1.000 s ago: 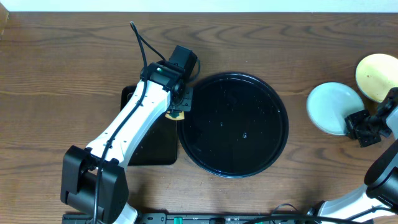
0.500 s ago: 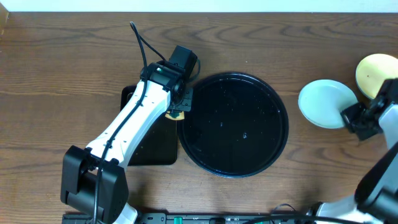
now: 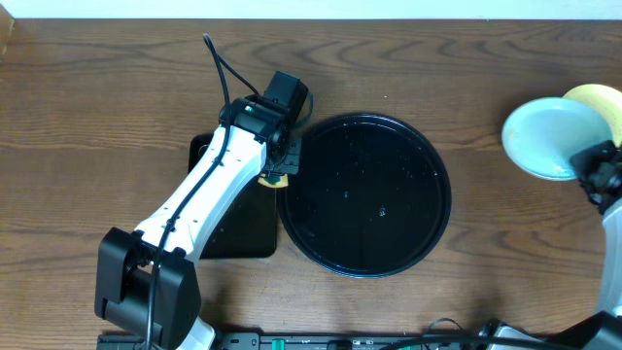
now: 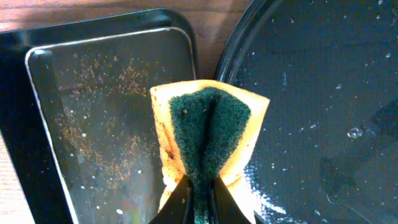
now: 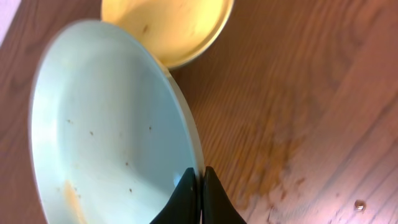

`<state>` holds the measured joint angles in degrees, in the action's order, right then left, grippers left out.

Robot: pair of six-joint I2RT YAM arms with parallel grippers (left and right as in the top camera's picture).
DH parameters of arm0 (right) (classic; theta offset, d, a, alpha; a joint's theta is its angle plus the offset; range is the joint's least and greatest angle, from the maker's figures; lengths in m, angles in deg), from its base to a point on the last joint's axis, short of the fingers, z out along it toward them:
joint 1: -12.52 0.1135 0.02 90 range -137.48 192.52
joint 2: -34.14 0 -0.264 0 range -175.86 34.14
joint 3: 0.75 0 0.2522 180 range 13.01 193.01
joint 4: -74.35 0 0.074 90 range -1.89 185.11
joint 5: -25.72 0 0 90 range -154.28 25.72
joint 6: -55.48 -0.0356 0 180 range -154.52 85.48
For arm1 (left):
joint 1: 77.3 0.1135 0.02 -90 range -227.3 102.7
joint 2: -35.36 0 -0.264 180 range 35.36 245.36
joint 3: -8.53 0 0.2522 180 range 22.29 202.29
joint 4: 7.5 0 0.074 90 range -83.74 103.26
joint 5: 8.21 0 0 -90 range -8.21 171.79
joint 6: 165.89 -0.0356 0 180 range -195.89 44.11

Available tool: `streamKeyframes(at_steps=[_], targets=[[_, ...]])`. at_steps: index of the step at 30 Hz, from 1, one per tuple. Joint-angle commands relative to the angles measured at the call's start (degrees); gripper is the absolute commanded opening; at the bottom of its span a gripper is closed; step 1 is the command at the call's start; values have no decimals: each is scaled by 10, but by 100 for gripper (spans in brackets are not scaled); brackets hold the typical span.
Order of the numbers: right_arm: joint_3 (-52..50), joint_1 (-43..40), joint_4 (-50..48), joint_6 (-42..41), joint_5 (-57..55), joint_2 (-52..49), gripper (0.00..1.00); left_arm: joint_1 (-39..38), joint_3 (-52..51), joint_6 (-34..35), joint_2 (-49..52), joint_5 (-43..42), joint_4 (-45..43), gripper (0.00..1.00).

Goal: Clean dirty plates on tray and stack at the side

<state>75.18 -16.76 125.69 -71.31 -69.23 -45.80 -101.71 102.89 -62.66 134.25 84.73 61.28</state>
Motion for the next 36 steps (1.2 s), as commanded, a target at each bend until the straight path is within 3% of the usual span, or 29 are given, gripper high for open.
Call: streamKeyframes(at_steps=[1, 13, 27, 28, 31, 32, 36], targets=[[4, -45, -23, -12, -23, -12, 2, 4, -2, -8, 1, 0, -1, 8], [44, -150, -70, 7, -17, -78, 1, 4, -2, -17, 1, 0, -1, 8], [47, -161, -104, 6, -5, -130, 1, 4, -2, -21, 1, 0, -1, 8], [47, -161, -100, 6, 2, -130, 2, 4, -2, -21, 1, 0, -1, 8], [47, -160, -81, 5, 33, -130, 43, 4, -2, -21, 1, 0, -1, 8], [47, -160, -80, 7, 45, -130, 48, 4, -2, -21, 1, 0, -2, 8], [47, -157, -87, 28, 87, -139, 50, 4, -2, -21, 1, 0, -2, 8]])
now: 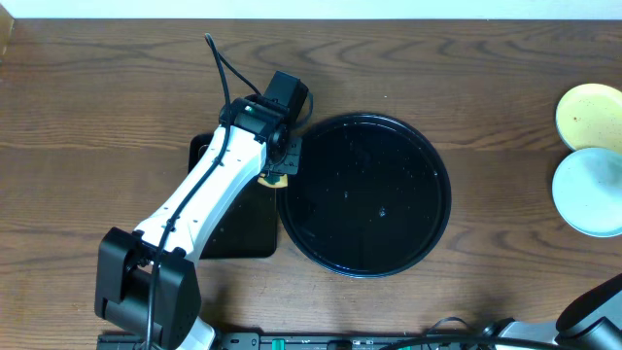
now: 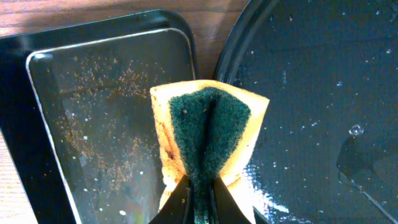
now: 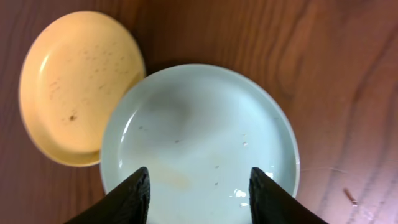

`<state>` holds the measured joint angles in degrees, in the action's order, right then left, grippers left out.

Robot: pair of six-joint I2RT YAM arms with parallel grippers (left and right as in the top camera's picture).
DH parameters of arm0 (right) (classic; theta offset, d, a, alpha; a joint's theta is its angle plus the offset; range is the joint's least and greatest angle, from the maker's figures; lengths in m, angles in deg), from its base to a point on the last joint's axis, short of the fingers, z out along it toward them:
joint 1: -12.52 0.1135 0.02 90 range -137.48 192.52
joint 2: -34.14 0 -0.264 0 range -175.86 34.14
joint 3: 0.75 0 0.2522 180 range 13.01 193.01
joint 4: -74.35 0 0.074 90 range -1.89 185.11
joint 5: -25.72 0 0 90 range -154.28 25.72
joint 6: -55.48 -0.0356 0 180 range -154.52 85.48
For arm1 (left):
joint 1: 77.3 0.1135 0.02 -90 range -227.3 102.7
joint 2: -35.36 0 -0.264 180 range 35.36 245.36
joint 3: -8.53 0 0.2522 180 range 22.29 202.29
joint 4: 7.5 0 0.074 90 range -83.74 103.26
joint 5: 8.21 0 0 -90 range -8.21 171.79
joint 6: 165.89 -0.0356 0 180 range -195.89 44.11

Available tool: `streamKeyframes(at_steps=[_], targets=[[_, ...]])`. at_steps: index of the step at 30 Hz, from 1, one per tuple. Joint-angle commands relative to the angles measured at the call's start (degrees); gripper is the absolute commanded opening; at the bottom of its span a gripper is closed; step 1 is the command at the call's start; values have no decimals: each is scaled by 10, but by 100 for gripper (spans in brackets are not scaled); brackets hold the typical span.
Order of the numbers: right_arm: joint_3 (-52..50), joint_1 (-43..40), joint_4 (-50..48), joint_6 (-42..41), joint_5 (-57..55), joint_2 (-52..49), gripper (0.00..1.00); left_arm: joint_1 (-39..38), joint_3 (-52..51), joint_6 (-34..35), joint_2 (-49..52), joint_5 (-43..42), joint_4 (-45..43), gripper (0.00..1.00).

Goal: Clean dirty plates on tray and stack at the side

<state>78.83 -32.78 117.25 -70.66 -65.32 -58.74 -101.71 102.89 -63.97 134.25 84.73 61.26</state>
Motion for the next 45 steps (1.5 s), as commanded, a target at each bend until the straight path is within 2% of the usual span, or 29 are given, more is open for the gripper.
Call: streamKeyframes(at_steps=[1, 7, 21, 28, 32, 37, 45], targets=[[10, 4, -2, 26, 57, -15, 50, 4, -2, -8, 1, 0, -2, 8], [10, 19, 49, 21, 93, -71, 68, 4, -3, -8, 1, 0, -7, 8], [44, 45, 185, 24, 87, -70, 69, 3, -3, -8, 1, -10, -2, 8], [49, 52, 293, 23, 25, 3, 71, 3, -3, -14, 1, -10, 1, 9], [42, 42, 319, 10, 14, 34, 73, 3, -3, -19, 1, -10, -1, 8], [-18, 8, 302, -32, 17, 34, 74, 3, -3, -21, 1, -10, -1, 8], [-96, -39, 211, -14, 60, 34, 73, 3, -3, -25, 1, -11, -1, 8]])
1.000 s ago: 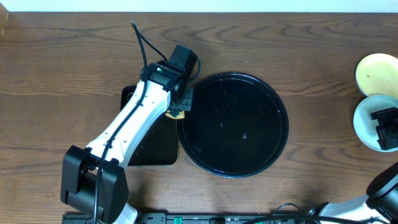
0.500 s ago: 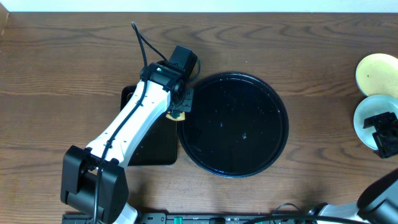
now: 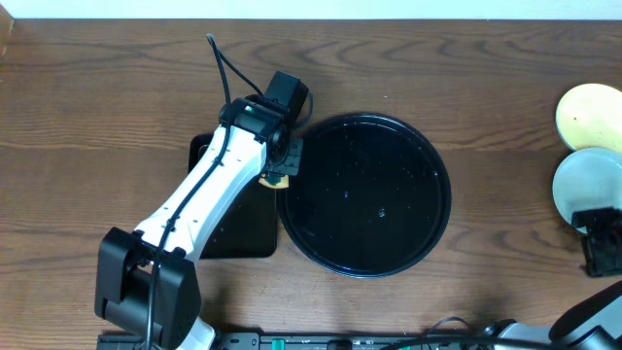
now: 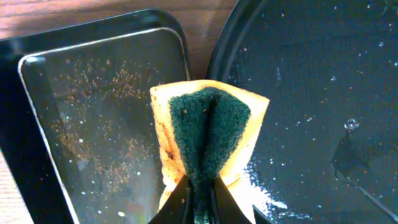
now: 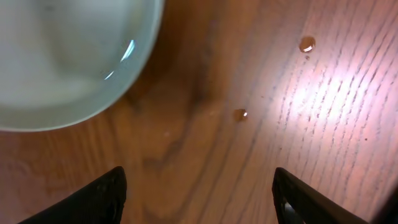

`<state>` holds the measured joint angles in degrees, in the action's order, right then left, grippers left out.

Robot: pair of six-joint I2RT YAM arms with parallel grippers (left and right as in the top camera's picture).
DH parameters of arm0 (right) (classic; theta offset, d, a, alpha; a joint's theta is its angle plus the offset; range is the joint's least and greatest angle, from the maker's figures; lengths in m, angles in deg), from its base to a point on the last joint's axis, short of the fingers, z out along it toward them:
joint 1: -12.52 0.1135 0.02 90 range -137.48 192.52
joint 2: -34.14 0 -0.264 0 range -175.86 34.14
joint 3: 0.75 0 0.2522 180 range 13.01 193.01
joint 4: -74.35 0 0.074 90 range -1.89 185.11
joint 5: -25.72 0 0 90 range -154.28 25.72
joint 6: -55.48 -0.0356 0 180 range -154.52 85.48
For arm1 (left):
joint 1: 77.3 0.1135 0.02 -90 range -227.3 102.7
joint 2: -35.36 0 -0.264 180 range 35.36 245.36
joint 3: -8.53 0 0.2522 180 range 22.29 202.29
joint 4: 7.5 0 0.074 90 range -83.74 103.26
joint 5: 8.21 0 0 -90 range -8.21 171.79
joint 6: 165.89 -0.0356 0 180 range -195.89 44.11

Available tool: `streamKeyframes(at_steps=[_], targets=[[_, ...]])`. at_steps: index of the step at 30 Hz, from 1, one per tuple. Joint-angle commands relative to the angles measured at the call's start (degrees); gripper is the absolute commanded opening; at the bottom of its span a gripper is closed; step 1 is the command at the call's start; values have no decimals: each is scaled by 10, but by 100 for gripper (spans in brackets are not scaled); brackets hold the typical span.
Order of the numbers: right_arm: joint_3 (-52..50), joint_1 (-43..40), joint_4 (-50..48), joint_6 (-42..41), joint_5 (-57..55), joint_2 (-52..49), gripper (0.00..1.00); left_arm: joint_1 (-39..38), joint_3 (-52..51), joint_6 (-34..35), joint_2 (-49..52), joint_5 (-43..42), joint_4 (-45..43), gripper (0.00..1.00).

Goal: Clean dirty plates on tray and stack at the side

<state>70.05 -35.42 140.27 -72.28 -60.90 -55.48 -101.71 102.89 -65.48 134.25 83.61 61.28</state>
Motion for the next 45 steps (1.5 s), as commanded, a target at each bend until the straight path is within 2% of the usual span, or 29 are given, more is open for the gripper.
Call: streamKeyframes(at_steps=[1, 4, 9, 14, 18, 23, 24, 27, 28, 35, 45], targets=[[-9, -12, -28, 6, 16, 2, 73, 3, -3, -10, 1, 0, -1, 8], [-17, -12, -71, 7, 17, 2, 74, 3, -3, -12, 1, 0, -10, 8], [-43, -14, -112, -14, 16, 1, 57, 3, -3, -17, 1, -2, -12, 9], [-73, -16, -150, -16, 16, 1, 55, 3, -3, -19, 1, -3, -12, 8], [-84, -22, -175, -16, 16, 1, 59, 3, -3, -19, 1, -3, -12, 8], [-84, -27, -208, -16, 17, 1, 58, 3, -3, -28, 1, -4, -12, 8], [-84, -27, -213, -16, 17, 1, 56, 3, -3, -28, 1, -4, -12, 8], [-84, -27, -223, -16, 16, 1, 41, 3, -3, -28, 1, -4, -12, 8], [-84, -27, -227, -16, 16, 1, 40, 3, -3, -28, 1, -4, -12, 8], [-84, -27, -246, -16, 16, -2, 49, 3, -3, -30, 1, -11, -12, 8], [-84, -27, -263, -16, 21, -41, 43, 3, -3, -30, 1, -14, -12, 8]])
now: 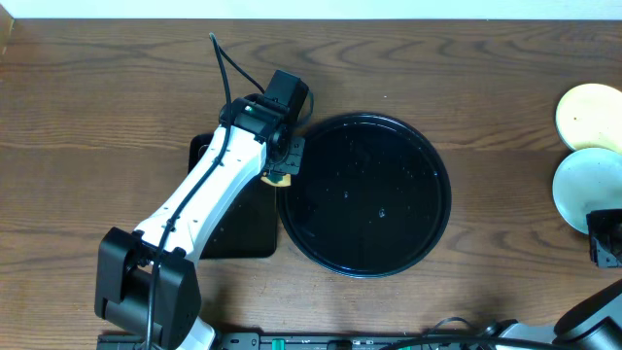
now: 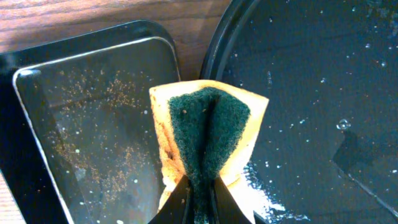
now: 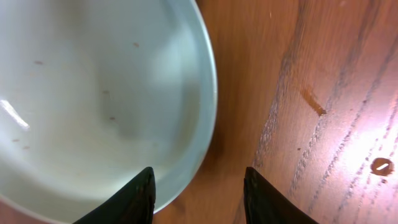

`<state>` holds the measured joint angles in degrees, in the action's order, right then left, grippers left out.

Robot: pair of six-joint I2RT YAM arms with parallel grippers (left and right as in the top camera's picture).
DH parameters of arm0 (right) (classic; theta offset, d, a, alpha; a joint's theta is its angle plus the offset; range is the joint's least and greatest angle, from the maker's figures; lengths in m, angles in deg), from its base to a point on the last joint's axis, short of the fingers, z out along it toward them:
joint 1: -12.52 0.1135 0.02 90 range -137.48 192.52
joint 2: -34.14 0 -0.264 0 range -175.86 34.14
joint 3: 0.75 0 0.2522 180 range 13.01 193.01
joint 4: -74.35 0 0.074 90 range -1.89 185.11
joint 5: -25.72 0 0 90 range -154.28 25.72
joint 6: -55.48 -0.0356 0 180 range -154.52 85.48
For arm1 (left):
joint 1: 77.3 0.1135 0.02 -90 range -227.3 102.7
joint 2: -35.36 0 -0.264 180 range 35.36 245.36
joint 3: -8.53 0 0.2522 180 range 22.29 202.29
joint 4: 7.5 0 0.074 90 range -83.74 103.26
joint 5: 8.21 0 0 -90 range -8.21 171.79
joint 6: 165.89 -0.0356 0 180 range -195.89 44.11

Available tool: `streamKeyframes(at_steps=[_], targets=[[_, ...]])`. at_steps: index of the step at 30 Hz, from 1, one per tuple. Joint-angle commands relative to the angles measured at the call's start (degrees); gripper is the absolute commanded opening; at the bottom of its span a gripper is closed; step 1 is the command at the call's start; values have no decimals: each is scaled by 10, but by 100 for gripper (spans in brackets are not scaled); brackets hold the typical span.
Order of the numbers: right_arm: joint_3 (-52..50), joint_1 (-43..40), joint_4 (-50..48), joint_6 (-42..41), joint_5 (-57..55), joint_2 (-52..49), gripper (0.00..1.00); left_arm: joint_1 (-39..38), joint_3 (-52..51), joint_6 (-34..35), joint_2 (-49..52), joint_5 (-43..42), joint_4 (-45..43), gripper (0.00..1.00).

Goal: Clean dirty plates on tray and stack at the side

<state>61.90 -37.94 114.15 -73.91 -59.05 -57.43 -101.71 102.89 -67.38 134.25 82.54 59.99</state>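
Observation:
A pale blue plate (image 1: 586, 190) lies flat on the table at the far right, beside a yellow plate (image 1: 589, 115) just behind it. My right gripper (image 3: 199, 183) is open over the blue plate's (image 3: 99, 106) near rim, one finger above the plate and one above the wood. The round black tray (image 1: 364, 194) in the middle holds only water drops. My left gripper (image 2: 200, 190) is shut on a folded yellow-and-green sponge (image 2: 208, 134), held over the gap between the tray's rim (image 2: 214, 50) and a small rectangular pan (image 2: 81, 143).
The rectangular black pan (image 1: 233, 228) with brown specks sits left of the tray, partly under my left arm (image 1: 209, 190). Water drops mark the wood (image 3: 379, 166) near the right gripper. The table's right edge is close to both plates.
My right gripper has moved from beside the blue plate to over its near rim and stands less wide, still open. The left wrist view has shifted slightly; the sponge stays gripped.
First my right gripper was shut on the blue plate's rim, holding it tilted next to the yellow plate. Then the plate lay flat beside the yellow one with the gripper open above it. After that the gripper was off to the plate's side; now it is over the rim.

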Motion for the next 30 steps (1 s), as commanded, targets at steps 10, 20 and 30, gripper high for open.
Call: streamKeyframes(at_steps=[10, 20, 30], targets=[[-3, -2, -27, 5, 2, -40, 39, 3, -3, -10, 1, -3, 1, 8], [-3, -2, -49, 5, 2, -40, 13, 3, -3, -10, 1, -3, 2, 9], [-3, -2, -60, 4, 2, -53, 22, 3, -3, -10, 1, -3, 10, 9]])
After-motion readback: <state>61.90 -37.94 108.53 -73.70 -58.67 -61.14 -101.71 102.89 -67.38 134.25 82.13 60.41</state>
